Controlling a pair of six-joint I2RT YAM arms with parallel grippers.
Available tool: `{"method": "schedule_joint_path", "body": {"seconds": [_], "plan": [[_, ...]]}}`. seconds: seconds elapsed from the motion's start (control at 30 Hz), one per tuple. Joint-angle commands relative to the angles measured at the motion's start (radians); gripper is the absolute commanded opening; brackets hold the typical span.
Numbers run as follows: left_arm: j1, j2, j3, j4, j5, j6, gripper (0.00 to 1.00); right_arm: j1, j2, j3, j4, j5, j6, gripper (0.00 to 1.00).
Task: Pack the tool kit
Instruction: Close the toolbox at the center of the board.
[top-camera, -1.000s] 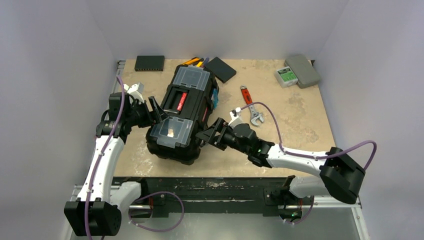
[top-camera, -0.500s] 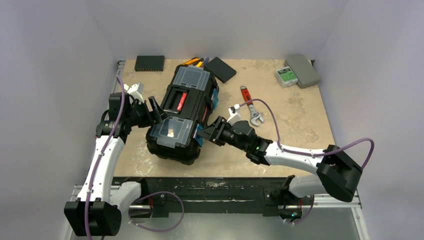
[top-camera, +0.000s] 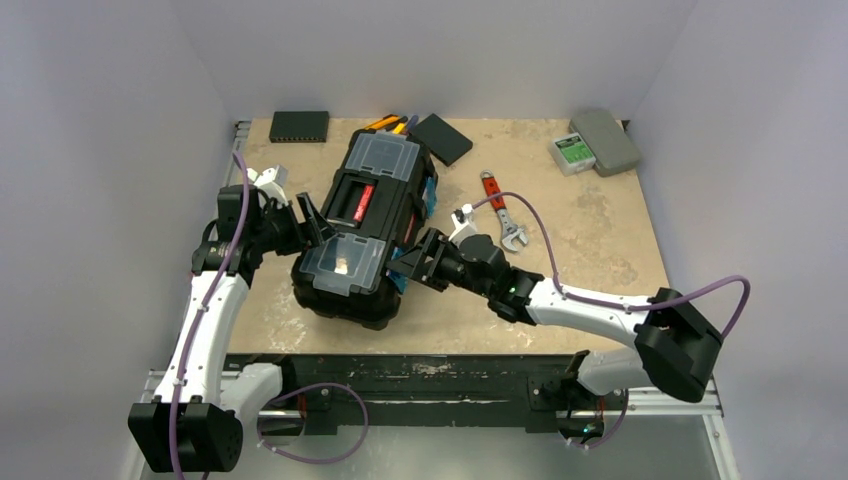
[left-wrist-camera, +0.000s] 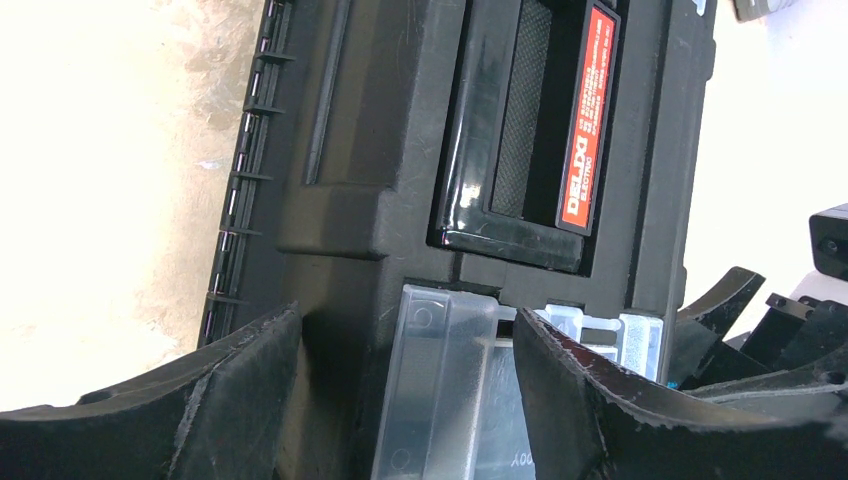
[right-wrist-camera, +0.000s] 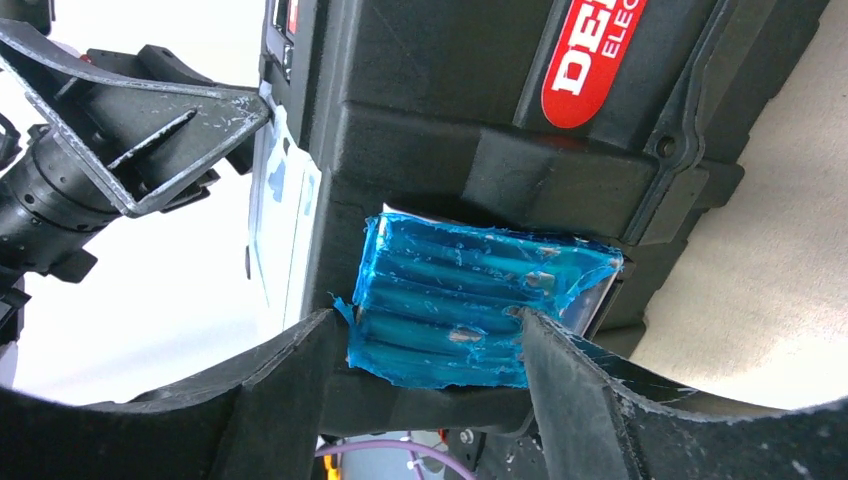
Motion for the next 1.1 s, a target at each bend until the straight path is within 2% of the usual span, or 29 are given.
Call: {"method": "schedule_joint_path", "body": {"seconds": [0.0,0.1,0.37,0.77,1.07], "plan": [[-0.027,0.023,-0.046,-0.161,0.032,0.027,0.73,0.007,0.072,0.094,-0.016,-0.014,-0.014,0.68],[-0.027,0.026,-0.047,-0.161,0.035,0.028,0.73,0.007,0.096,0.09,0.013,-0.035,0.005,0.65],[-0.027,0.025,-0.046,-0.162,0.038,0.029,0.73,0.007,0.106,0.081,0.013,-0.038,0.02,0.5],[-0.027,0.027,-0.048,-0.163,0.038,0.032,0.73,0.007,0.135,0.161,-0.239,0.01,0.016,0.53],[-0.027,0.027,-0.048,-0.163,0.032,0.032,0.73,0.007,0.132,0.174,-0.292,0.033,0.011,0.51]]}}
